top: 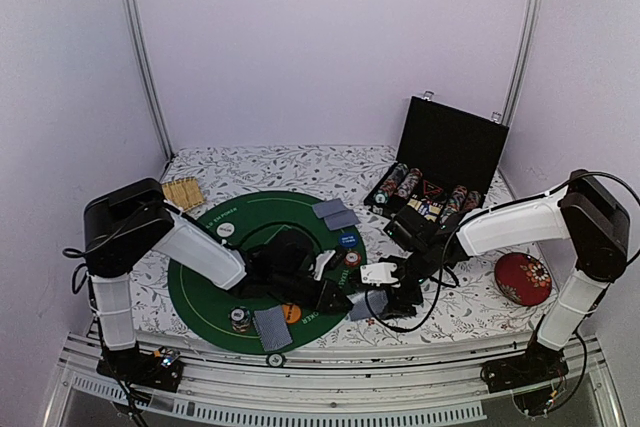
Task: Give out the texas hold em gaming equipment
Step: Pick up the poker card from the face-down deck piles.
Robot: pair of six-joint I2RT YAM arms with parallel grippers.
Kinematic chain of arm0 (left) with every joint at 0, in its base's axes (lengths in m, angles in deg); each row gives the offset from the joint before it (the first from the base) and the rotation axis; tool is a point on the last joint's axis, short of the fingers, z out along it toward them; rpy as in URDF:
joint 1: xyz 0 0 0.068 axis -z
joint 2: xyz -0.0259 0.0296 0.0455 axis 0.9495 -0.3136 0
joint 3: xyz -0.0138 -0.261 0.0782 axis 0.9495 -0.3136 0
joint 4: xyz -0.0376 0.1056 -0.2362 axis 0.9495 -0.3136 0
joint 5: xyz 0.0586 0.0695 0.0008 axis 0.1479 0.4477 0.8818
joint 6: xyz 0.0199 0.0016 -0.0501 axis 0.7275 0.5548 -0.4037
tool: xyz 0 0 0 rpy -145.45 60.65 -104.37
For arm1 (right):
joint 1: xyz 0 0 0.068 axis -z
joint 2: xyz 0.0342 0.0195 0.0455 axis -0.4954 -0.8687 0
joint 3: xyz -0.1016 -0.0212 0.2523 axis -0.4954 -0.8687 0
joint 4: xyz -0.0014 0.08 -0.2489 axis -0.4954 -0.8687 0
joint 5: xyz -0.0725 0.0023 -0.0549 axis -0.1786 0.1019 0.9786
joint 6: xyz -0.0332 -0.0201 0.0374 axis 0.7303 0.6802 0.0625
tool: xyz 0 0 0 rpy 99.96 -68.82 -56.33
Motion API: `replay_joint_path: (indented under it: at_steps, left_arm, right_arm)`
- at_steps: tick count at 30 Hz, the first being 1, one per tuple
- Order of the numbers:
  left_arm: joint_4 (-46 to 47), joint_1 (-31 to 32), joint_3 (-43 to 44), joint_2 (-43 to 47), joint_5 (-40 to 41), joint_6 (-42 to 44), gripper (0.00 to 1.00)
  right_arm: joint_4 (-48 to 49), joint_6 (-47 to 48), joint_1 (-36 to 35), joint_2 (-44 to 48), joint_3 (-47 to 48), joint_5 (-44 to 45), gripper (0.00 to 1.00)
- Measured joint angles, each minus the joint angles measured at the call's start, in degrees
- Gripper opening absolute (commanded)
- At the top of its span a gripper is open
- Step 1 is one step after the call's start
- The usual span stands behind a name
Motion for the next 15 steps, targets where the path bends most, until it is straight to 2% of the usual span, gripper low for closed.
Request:
replay_joint_path:
  at_steps: [2, 15]
  left_arm:
    - [0.09, -0.04, 0.15, -0.55, -0.02, 0.13, 0.0]
    - [-0.63, -1.18, -2.49, 2.62, 0.02, 1.55, 0.0]
  right_arm:
    - [-0.04, 0.0, -0.09, 0.0, 0.04, 0.0, 0.88]
    - [-0.17, -0.22, -0.09, 0.0, 0.04, 0.31, 0.88]
